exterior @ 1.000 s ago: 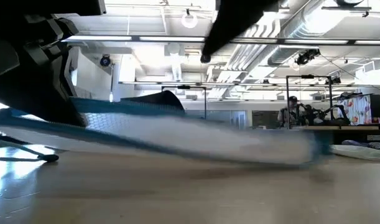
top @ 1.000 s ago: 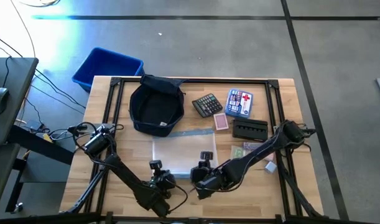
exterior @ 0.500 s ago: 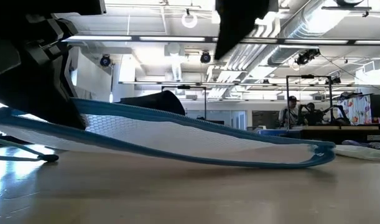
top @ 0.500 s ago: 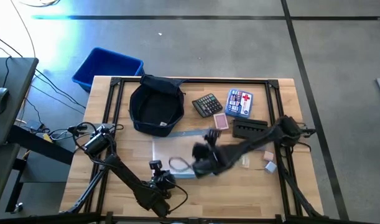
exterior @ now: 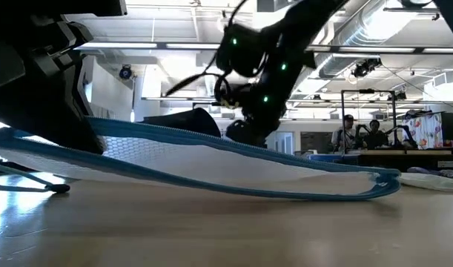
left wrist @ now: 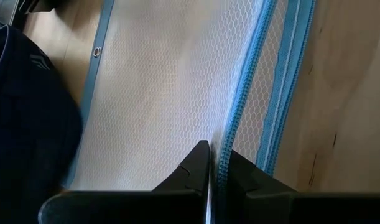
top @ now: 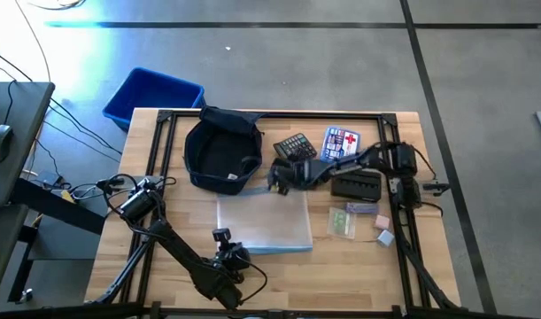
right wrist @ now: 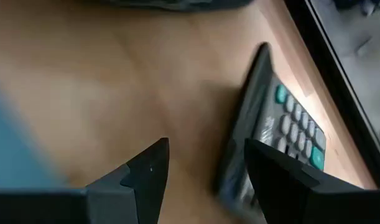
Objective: Unpack backpack
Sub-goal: Put the black calculator into the transparent zip bag
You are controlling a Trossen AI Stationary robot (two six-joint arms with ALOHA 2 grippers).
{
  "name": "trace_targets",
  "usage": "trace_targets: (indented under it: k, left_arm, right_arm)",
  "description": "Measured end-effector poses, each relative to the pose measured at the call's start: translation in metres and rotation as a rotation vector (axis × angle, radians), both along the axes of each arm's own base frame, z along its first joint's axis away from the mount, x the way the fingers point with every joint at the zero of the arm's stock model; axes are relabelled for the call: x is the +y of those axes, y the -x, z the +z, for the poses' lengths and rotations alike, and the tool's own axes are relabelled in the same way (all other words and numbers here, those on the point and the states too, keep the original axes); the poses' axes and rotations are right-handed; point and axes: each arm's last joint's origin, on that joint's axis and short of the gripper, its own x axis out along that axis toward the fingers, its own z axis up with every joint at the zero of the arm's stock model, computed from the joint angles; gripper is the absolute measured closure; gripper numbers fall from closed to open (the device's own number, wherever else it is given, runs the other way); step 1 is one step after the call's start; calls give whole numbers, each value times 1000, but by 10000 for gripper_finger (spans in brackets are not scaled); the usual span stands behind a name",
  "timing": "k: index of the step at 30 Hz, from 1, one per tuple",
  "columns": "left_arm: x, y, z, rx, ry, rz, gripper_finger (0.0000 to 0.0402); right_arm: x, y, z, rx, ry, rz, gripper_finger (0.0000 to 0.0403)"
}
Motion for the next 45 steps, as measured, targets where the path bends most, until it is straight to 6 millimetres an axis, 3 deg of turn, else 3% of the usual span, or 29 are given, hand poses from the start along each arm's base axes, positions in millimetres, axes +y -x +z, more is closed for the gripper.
trace_targets:
  k: [4,7,11,13,17,21,26,33,38,45]
  left_arm:
    - [1,-1,0,5,-5,-5,401]
    - [1,-1,0,5,-5,-4,401]
    - [1,-1,0,4,-5,-4,401]
    - [1,-1,0,4,-4,-5,401]
    - [0,0,0,4,-3,-7,401]
    - [0,0,0,4,1,-4,401]
    - [-4,2,1,-4,15,-8,401]
    - [-8,0,2,-76,25,-21,401]
    - [-12,-7,11,-190,20,-3,401]
    - [-26,-9,29,-342,-20,-42,401]
  right_arm:
    - [-18,6,-6,-21,-44,-70,217]
    - [-22,8,-8,-22,-69,-84,260]
    - [-10,6,-5,-16,6,-74,368]
    - [4,4,-1,3,50,-52,382]
    - [53,4,14,67,67,59,387]
    - [119,15,45,62,37,170,393]
    - [213,53,80,-8,-30,272,393]
    - [329,114,102,-251,-141,534,393]
    - [368,128,93,-352,-186,645,393]
    - [362,113,66,-332,-42,593,393]
